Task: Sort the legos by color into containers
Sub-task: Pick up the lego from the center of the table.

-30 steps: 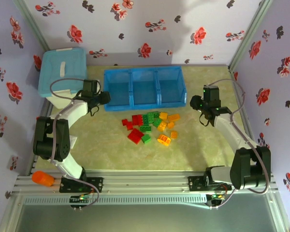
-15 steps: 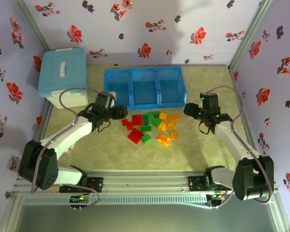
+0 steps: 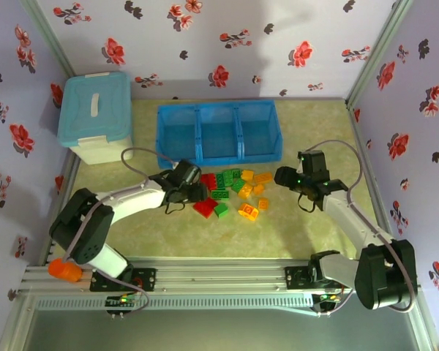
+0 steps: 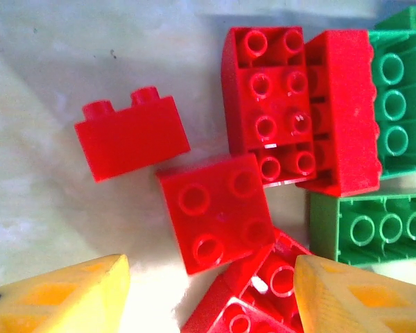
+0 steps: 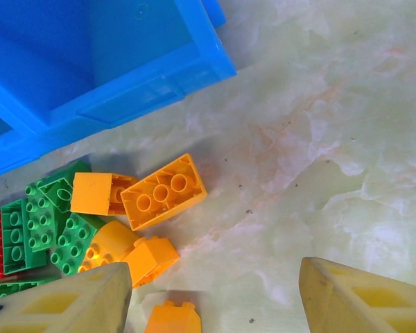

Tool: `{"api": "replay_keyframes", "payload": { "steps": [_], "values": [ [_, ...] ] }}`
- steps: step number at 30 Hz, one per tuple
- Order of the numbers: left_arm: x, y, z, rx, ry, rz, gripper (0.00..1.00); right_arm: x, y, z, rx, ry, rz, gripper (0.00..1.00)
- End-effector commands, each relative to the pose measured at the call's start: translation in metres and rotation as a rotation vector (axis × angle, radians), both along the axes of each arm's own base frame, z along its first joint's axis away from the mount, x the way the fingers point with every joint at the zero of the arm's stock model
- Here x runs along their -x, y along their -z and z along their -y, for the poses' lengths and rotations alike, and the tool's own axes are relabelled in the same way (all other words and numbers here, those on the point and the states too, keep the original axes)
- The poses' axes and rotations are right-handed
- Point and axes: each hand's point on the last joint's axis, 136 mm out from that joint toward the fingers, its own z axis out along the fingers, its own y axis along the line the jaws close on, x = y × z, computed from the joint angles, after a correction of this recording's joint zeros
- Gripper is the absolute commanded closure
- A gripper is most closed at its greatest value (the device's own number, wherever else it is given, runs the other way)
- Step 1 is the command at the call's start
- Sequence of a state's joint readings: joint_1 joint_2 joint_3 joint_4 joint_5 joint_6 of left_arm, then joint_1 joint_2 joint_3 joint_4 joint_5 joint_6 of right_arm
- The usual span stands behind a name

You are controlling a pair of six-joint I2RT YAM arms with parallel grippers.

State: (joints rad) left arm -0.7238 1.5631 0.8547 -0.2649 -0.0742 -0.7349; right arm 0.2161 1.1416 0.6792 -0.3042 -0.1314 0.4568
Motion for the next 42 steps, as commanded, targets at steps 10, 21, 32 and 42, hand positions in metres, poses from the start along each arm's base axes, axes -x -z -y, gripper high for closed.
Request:
{"api": "replay_keyframes", "payload": {
  "steps": [10, 21, 32, 42],
  "values": [
    [-0.027, -0.001, 0.005, -0.086, -0.044, 0.018, 0.47, 0.002, 0.004, 0.001, 0.000, 0.009, 0.017, 0.35],
    [-0.027, 0.004, -0.006, -0.165, -0.042, 0.016, 0.61, 0.000, 0.002, 0.002, 0.007, 0.007, 0.026, 0.35],
    [-0.027, 0.009, -0.001, -0.192, -0.018, 0.007, 0.63, 0.000, -0.001, 0.003, 0.014, 0.008, 0.034, 0.35],
    [-0.024, -0.047, 0.004, -0.165, 0.010, 0.095, 0.75, 0.005, 0.002, 0.008, 0.035, 0.020, 0.041, 0.36]
  ]
}}
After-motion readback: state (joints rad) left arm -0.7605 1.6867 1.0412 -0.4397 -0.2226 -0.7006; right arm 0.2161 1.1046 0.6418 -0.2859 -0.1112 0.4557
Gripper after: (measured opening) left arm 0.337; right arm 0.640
